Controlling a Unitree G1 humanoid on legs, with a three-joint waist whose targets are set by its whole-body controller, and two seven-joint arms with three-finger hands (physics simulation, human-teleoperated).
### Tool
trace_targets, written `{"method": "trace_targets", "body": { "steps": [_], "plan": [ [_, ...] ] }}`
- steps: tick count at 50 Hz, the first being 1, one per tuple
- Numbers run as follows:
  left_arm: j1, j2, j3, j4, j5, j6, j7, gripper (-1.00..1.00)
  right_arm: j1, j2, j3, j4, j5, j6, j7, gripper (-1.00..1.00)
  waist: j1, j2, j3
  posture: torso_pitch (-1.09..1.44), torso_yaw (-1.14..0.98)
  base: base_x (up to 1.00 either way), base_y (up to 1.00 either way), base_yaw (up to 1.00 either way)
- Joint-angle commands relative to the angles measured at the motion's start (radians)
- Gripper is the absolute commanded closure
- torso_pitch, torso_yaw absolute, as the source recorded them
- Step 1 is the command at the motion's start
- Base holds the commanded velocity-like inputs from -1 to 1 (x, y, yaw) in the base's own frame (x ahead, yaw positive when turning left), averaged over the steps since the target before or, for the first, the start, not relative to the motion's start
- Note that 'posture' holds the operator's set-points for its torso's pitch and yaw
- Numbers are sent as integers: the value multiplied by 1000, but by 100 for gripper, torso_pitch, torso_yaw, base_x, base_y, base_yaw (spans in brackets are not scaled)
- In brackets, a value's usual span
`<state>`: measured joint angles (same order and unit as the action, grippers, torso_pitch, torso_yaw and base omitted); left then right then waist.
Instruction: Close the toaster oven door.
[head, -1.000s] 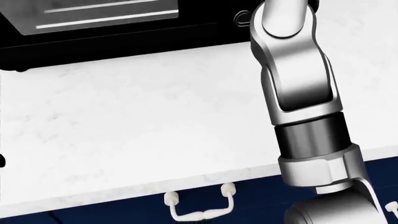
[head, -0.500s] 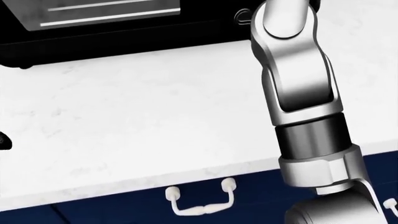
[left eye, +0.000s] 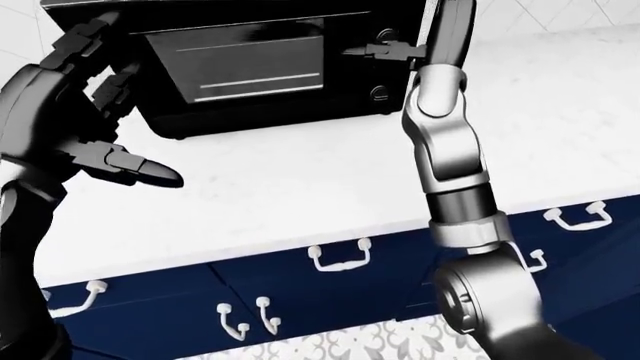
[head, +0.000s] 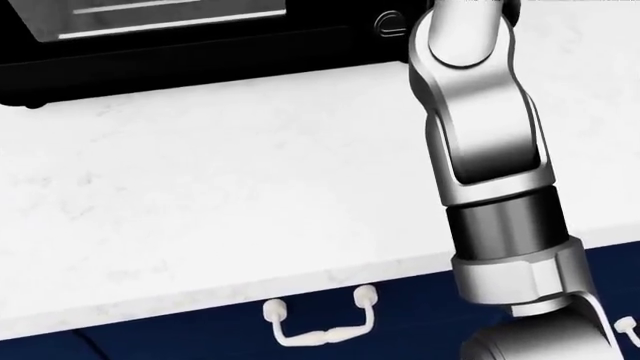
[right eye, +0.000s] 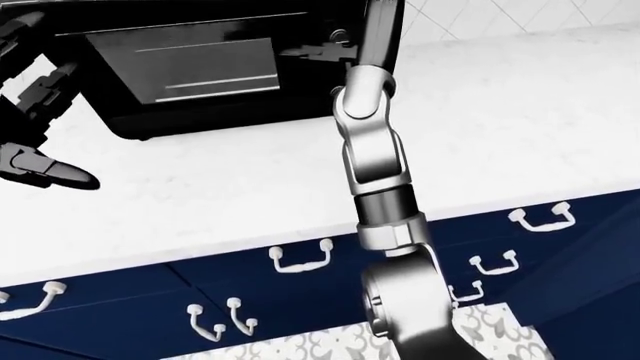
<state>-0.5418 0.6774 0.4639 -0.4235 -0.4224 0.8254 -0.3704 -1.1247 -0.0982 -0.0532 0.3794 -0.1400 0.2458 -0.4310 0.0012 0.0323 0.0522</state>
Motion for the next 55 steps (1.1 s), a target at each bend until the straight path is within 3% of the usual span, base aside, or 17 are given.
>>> {"method": "trace_targets", "body": {
  "steps": [1,10,29,55],
  "plan": [
    [-49,33,14,5,5,-29,13,-100,-40,-7,-1,-32,-9,-28,-7,-100,-1,5,-28,0,0,0,0,0],
    [-139,53,-51,137,43,-84,-6,-100,-38,-13,-3,-31,-8,-23,-13,-100,0,3,-30,0,0,0,0,0],
    [-269,53,-121,312,146,-163,-71,-100,-35,-26,-10,-28,-14,-17,-35,-100,0,-3,-31,0,0,0,0,0],
    [-427,-10,-201,538,301,-285,-145,-100,-35,-40,-15,-16,-15,-14,-60,-100,9,-16,-28,0,0,0,0,0]
  ]
}}
